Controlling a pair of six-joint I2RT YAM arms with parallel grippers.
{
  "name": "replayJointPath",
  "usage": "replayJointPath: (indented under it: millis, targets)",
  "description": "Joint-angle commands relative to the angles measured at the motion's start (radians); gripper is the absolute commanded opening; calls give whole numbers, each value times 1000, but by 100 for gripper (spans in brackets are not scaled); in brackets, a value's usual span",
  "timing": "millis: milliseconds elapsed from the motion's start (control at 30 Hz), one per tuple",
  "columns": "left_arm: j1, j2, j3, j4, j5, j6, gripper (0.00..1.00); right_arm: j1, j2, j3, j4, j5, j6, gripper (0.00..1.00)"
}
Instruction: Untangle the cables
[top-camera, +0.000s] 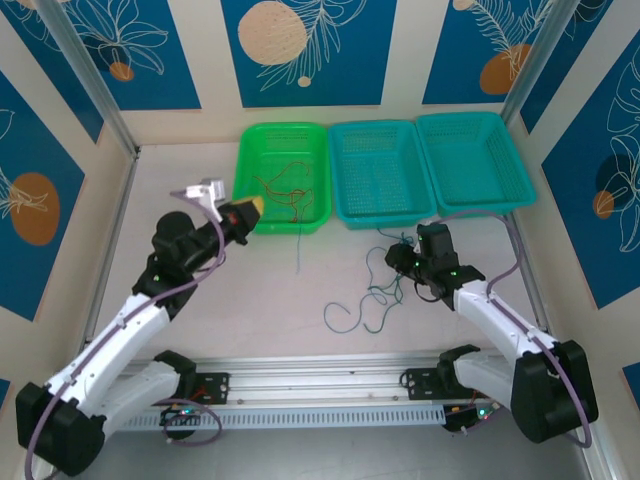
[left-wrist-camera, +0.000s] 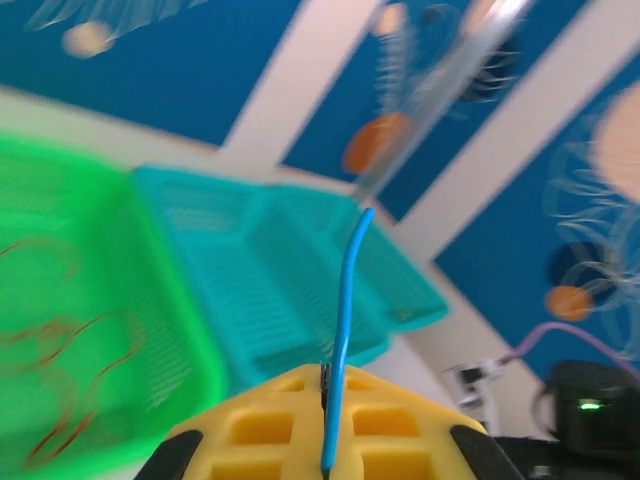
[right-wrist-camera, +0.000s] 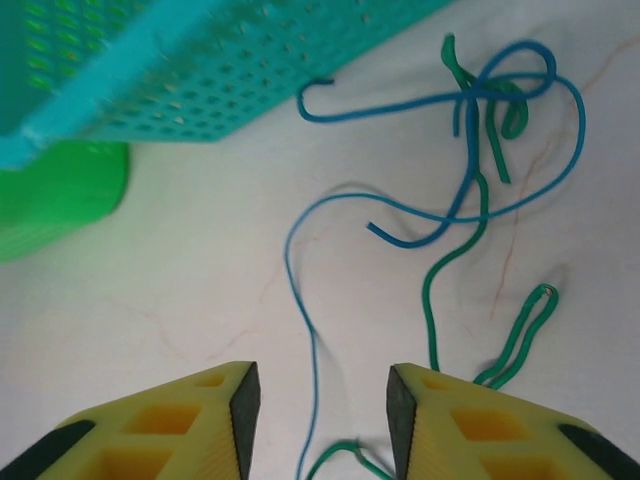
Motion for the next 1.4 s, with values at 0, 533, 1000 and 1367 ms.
replayJointPath:
  millis: [0, 533, 1000, 1367]
  targets:
    - [-76, 116, 161, 117, 76, 62, 0, 2, -65, 45, -67, 24, 15, 48]
    - [-153, 1000, 1008, 67, -31, 88, 0, 8, -328, 100, -265, 51, 17, 52]
    - [-156, 1678, 2131, -712, -54, 140, 82, 23, -376, 74, -325, 21, 59, 52]
    - [-200, 1628, 2391, -1155, -80, 431, 99, 28, -300, 98, -328, 33, -41, 53]
